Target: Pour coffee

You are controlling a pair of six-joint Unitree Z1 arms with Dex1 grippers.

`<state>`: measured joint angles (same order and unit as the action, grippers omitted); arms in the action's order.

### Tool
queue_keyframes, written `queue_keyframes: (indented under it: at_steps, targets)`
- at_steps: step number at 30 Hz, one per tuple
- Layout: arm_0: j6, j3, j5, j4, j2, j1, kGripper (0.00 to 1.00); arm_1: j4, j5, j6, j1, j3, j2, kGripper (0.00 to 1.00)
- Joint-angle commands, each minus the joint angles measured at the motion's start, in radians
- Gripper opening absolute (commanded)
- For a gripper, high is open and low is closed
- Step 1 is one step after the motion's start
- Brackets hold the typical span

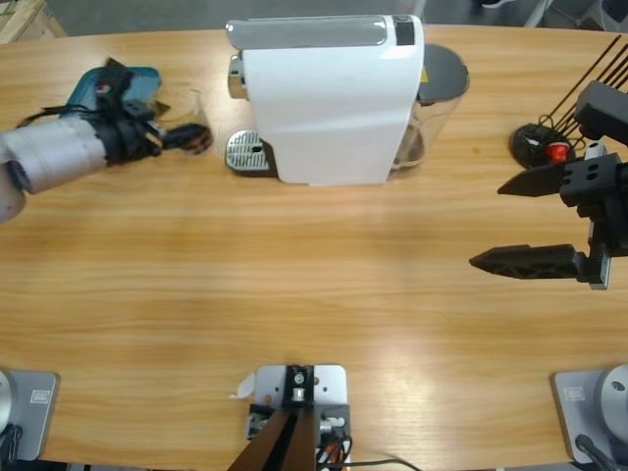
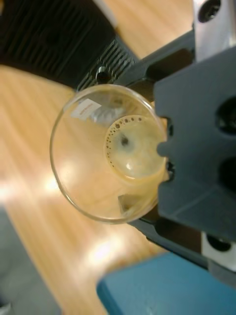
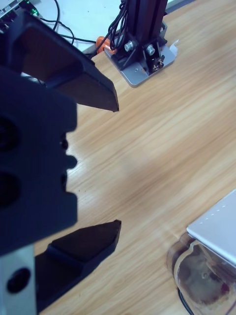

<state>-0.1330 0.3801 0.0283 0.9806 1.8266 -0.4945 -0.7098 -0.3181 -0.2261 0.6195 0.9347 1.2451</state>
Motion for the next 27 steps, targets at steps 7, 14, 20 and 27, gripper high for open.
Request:
queue_keyframes:
  at_steps: [7,14,20,27]
  targets:
    - [0.007,-0.050,-0.192,-0.003,-0.116,0.200,0.165,0.007,0.010,0.013,0.011,-0.030,0.004,1.000]
    - [0.065,-0.058,-0.184,0.013,-0.075,0.340,0.172,0.009,0.010,0.013,0.011,-0.031,0.000,1.000]
    - [0.082,-0.061,-0.167,0.030,-0.028,0.356,0.287,0.007,0.010,0.013,0.011,-0.031,-0.005,1.000]
    - [0.096,-0.055,-0.157,0.030,0.056,0.359,0.287,0.007,0.010,0.017,0.011,-0.033,-0.015,1.000]
